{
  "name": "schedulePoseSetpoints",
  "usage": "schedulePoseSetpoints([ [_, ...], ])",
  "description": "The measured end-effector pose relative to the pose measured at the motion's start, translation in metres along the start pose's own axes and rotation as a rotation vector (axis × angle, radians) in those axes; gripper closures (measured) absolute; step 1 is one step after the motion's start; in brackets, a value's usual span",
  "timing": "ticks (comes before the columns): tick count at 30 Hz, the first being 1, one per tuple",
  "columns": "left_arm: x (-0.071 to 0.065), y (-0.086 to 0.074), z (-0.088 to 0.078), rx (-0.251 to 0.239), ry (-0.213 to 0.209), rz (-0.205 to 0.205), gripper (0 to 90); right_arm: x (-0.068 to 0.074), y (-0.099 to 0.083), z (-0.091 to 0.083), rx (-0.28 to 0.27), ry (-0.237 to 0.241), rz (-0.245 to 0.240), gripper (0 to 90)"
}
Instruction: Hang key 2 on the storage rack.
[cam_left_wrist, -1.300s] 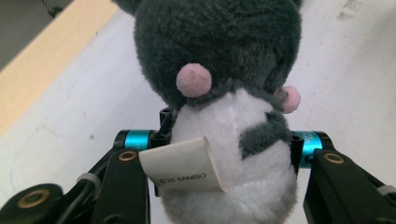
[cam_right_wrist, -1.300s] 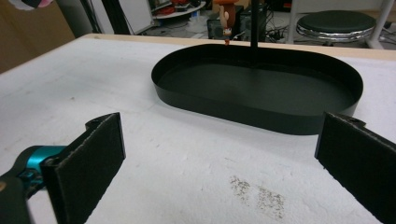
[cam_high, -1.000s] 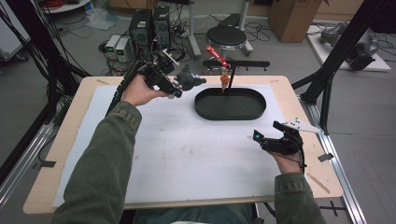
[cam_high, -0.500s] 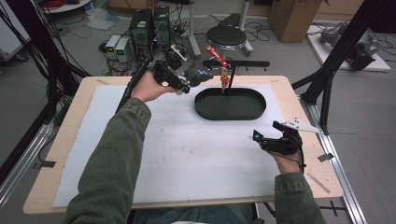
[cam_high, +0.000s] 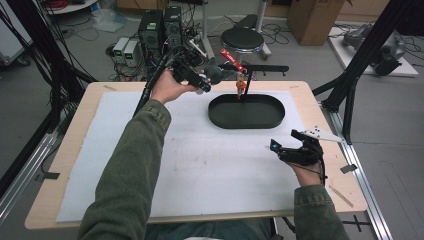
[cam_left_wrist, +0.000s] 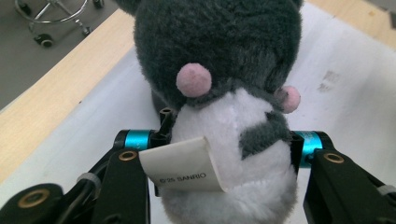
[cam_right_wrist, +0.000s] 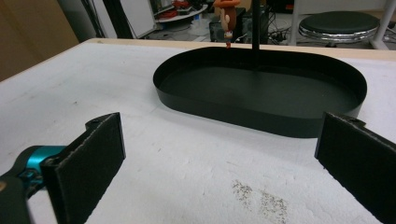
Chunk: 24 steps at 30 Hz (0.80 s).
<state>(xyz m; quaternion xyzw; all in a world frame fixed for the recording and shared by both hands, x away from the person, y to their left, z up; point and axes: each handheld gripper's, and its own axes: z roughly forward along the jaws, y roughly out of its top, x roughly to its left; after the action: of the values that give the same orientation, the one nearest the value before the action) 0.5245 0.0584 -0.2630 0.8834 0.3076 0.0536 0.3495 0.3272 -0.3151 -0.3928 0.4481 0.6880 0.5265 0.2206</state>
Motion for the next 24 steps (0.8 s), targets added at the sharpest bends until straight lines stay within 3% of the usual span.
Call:
schedulePoseSetpoints([
  [3,0.0,0.002,0.001,-0.006,-0.017,-0.011,53.4,0.0,0.0,0.001,0.002,-0.001,-0.005,0.8],
  [13,-0.01,0.005,-0.004,-0.014,-0.05,0.008,53.4,0.002,-0.001,0.002,0.012,-0.005,-0.013,0.8],
  [16,-0.01,0.007,-0.003,-0.02,-0.03,-0.003,53.4,0.002,-0.001,0.003,0.016,-0.009,-0.013,0.8],
  [20,-0.009,0.01,0.001,-0.029,-0.062,-0.023,53.3,0.002,-0.001,0.003,0.02,-0.01,-0.017,0.8],
  [22,-0.01,0.012,0.005,-0.023,-0.043,-0.018,53.4,0.002,-0.001,0.004,0.02,-0.008,-0.021,0.8],
  [24,-0.008,0.014,0.009,-0.036,-0.028,-0.043,53.3,0.002,-0.001,0.005,0.023,-0.008,-0.02,0.8],
])
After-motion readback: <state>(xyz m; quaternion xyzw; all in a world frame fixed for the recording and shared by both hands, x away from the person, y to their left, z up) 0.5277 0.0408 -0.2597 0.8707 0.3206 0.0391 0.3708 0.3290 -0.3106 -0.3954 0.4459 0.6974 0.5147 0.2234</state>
